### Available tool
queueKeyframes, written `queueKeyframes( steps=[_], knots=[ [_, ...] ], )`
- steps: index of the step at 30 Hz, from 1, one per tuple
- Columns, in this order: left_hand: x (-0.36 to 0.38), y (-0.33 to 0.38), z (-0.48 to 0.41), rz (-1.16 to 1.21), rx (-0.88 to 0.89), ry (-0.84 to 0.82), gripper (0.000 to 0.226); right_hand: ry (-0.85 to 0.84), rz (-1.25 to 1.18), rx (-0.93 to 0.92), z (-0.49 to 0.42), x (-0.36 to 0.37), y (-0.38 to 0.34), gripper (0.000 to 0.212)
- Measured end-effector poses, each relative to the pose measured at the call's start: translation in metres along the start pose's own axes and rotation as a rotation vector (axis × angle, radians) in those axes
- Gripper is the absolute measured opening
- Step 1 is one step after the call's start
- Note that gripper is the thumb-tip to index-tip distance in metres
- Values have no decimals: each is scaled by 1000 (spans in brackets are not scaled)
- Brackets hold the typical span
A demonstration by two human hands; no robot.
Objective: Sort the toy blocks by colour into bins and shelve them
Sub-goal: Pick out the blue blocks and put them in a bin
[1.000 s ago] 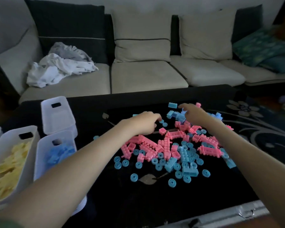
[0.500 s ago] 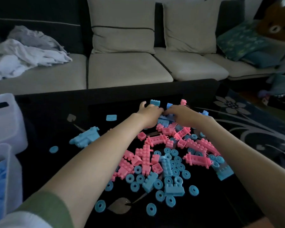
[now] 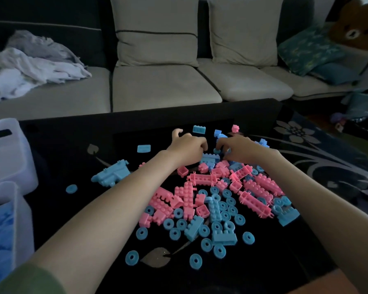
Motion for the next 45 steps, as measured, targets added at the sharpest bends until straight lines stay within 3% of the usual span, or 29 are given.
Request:
queueKeyframes(
  steps=[4,7,15,21,23,31,38,45],
  knots=[
    [11,8,-3,-72,-87,-146,32,-11,-51,29,4,-1,4,38],
    [12,10,-3,-66,-156,-163,35,18,-107,77,8,-1,12,29],
    [0,1,13,-3,-152,-43,14,155,-286,-27,35,-17,-9,15],
    [-8,-2,31,236,-128,102,25,99,-321,-76,38,-3,-50,7],
    [-14,-2,38,277,-123,136,30,82,-346,-60,37,1,-59,15],
    [-46,-3,90,239,-273,32,20,97,-297,72,20,2,-81,8],
    [-72,-11,151,151,-324,-51,19,44,-268,216,8,-3,-88,26],
    [-78,-30,192,202,-382,-28,21,-43,-18,-46,16,-9,-97,42]
  ],
)
Point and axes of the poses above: each hand's wrist, its own z-axis away from the middle knuckle, its own x-axis out of the palm, y = z × x, the point moved 4 cm from there along -z, towards the middle knuckle, and after that the axes turned 14 degrees about z, right-handed, at the moved point
